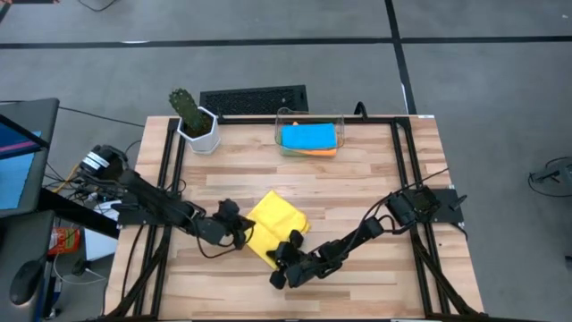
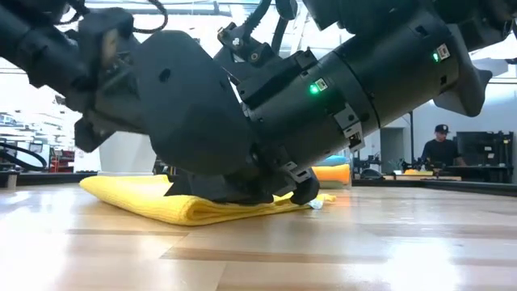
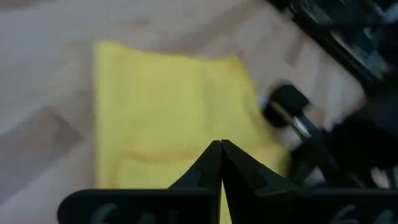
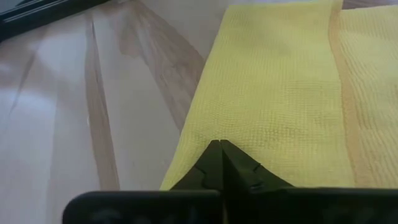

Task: Fold microfiber towels
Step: Fold the yellow towel

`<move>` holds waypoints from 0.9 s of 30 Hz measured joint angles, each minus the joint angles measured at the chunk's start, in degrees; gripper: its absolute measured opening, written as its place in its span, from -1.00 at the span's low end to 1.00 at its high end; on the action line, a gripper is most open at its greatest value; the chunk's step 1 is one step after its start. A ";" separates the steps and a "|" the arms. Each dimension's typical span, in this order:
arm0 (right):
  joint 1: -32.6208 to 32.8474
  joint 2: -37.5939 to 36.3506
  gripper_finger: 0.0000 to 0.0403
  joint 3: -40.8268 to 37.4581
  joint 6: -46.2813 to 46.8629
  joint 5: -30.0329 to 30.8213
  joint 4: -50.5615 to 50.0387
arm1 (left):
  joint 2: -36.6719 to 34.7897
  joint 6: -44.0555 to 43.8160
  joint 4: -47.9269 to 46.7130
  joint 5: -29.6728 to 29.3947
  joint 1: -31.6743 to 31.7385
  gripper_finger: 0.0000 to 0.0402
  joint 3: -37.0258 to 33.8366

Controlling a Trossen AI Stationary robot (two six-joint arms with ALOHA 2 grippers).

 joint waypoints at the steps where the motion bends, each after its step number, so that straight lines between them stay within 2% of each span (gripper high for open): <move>1: 0.00 0.00 -0.89 -0.03 0.00 -0.03 0.09 | 0.65 0.90 0.47 1.42 -0.09 -1.00 0.04; 3: 0.00 0.00 -0.87 -0.06 0.00 -0.11 0.27 | 2.81 0.84 -0.63 3.35 -0.16 -1.00 0.01; 8: 0.15 -0.33 -0.89 -0.15 0.00 -0.53 0.47 | 9.20 -4.59 -2.55 0.48 0.23 -1.00 -0.03; 14: 0.91 -2.28 -0.90 -0.38 -0.10 -1.38 -1.00 | 15.71 -9.54 -0.25 0.91 0.80 -1.00 0.33; 20: 2.21 -7.32 -0.90 -0.42 -4.38 3.82 0.28 | 16.88 -9.20 2.69 -0.20 -0.42 -1.00 0.14; 23: 2.07 -7.60 -0.91 -0.31 -8.99 5.75 4.17 | 17.02 -9.50 4.42 -1.65 -0.73 -1.00 0.06; 27: 1.11 -6.45 -0.89 -0.24 -8.37 5.72 6.82 | 17.13 -10.31 4.40 -2.97 -0.71 -1.00 0.93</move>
